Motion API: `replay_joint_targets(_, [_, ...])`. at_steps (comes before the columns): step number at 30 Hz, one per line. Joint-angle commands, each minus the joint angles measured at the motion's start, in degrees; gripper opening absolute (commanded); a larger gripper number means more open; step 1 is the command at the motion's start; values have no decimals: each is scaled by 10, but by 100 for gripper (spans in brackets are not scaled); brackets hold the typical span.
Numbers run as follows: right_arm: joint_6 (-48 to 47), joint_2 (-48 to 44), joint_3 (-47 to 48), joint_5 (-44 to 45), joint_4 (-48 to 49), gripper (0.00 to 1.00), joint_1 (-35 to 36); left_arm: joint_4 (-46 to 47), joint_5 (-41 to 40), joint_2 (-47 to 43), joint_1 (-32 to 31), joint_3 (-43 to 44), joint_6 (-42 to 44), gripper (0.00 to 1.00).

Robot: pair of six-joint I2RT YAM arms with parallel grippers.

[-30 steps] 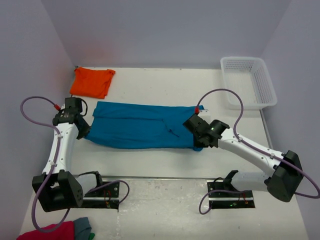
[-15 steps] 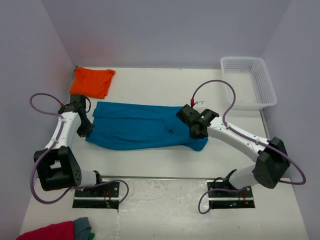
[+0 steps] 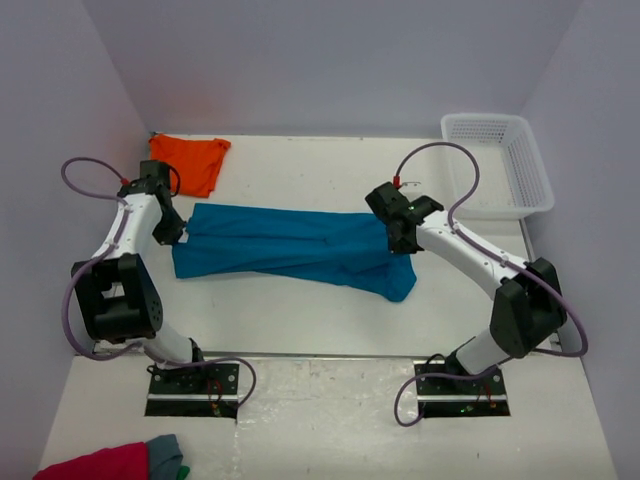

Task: Fold and stack the t-shirts
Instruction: Fold the other side of the tshirt into a rectangle

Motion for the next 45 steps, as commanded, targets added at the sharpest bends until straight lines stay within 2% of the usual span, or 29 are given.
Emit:
replay_joint_targets(1, [-36,32,34,11,27,0,-18,23,-14,32,2,33,-1,0])
replay_joint_targets(11, [-63,124,86,2,60,0,-36,27,-21,138,2,99,0,0])
replay_joint_targets(23, [-77,158,127,-3,62,0,-62,31,-8,195,1,153,-10,0])
replay_joint_targets(36, [-96,242,192,-24,62,0,-82,42,23,270,-2,214,-1,0])
replay_joint_targets(38, [-99,255,199,-26,62,0,-84,53,32,271,-2,211,1,9])
replay_joint_targets(39, [-99,260,205,-27,62,0,-85,55,31,271,-2,211,-1,20])
replay_joint_targets(40, [-98,267,208,-27,55,4,-85,56,31,270,-2,209,-4,41])
replay_joint_targets(41, [-96,269,212,-20,51,11,-85,56,31,267,-2,206,-5,48])
replay_joint_targets(42, [-91,271,221,-9,44,21,-85,58,32,256,-3,202,-7,67])
replay_joint_targets(44, [-89,260,221,11,40,38,-85,67,17,224,-8,192,-7,95])
replay_joint_targets(45, [-88,254,226,20,35,45,-85,66,2,210,-18,191,-7,100])
